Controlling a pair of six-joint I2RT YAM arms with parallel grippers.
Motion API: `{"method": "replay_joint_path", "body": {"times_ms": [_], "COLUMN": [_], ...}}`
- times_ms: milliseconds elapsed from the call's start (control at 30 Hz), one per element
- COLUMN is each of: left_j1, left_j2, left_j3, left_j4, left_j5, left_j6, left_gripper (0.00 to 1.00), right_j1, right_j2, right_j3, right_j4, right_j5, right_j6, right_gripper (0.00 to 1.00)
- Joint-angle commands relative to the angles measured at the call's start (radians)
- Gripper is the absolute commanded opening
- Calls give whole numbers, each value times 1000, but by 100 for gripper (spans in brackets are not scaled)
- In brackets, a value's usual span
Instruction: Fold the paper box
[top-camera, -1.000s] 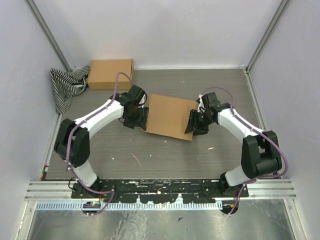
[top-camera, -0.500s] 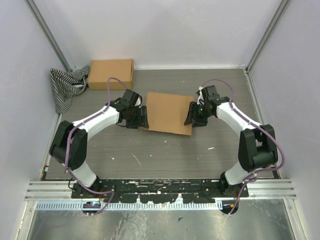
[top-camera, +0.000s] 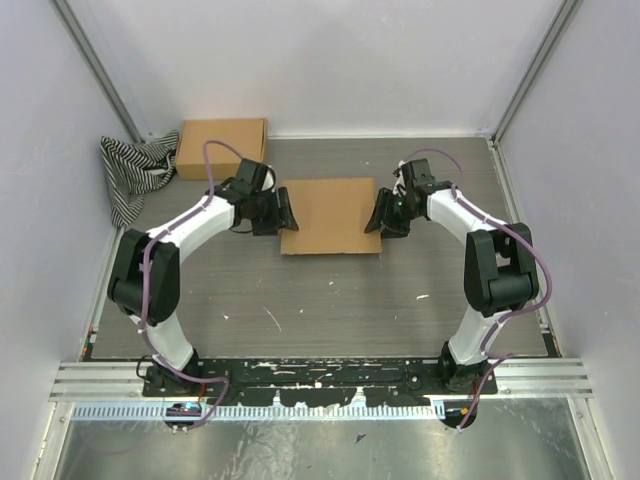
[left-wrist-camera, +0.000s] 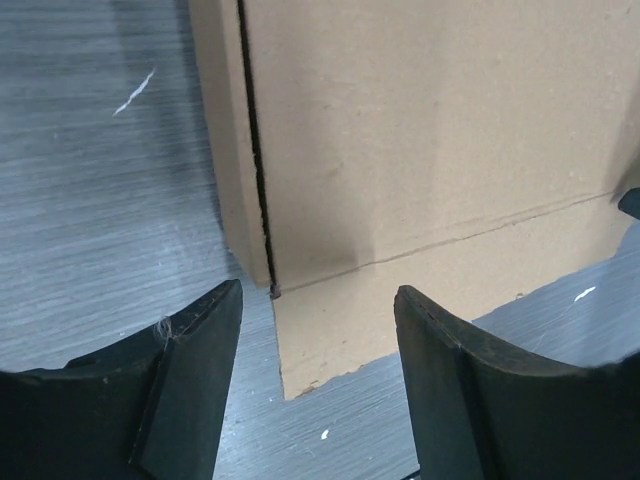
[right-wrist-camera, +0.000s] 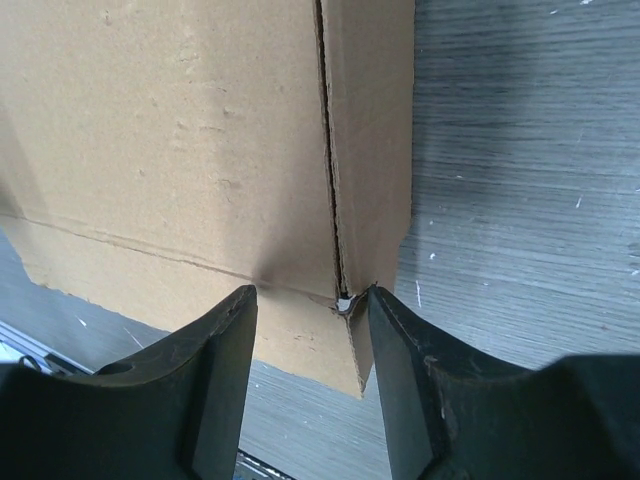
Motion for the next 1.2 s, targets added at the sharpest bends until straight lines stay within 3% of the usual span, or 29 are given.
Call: {"method": "replay_joint_path", "body": {"times_ms": [0,367,467,700,800,1167], "left_j1": [5,-5,-30,-159,-275,-335], "left_j2": [-62,-551,-617,-503,-454,-240], "left_j3": [-69,-721,-779,-672,-711,-845], "left_j4": [16,471,481,357,471,976], "left_j5": [13,-133,-224,-542,-711,-818], "left_j6": [-96,-299,-263,-124,-74,-93], "left_gripper": [69,66,66,61,60,66], "right_j1": [-2,-2,-3,-1,-2,-2], "right_j2": [-63,-249,-272,-296,-313,-357], "right_j3": [16,-146,-154,-181,-191,-219], "right_j4": [58,143,151,165,166,176], "right_j5": [-30,7,18,17,14,4], "right_j6": [45,38,38,59,59,59], "right_gripper": [55,56,56,56,56,56]}}
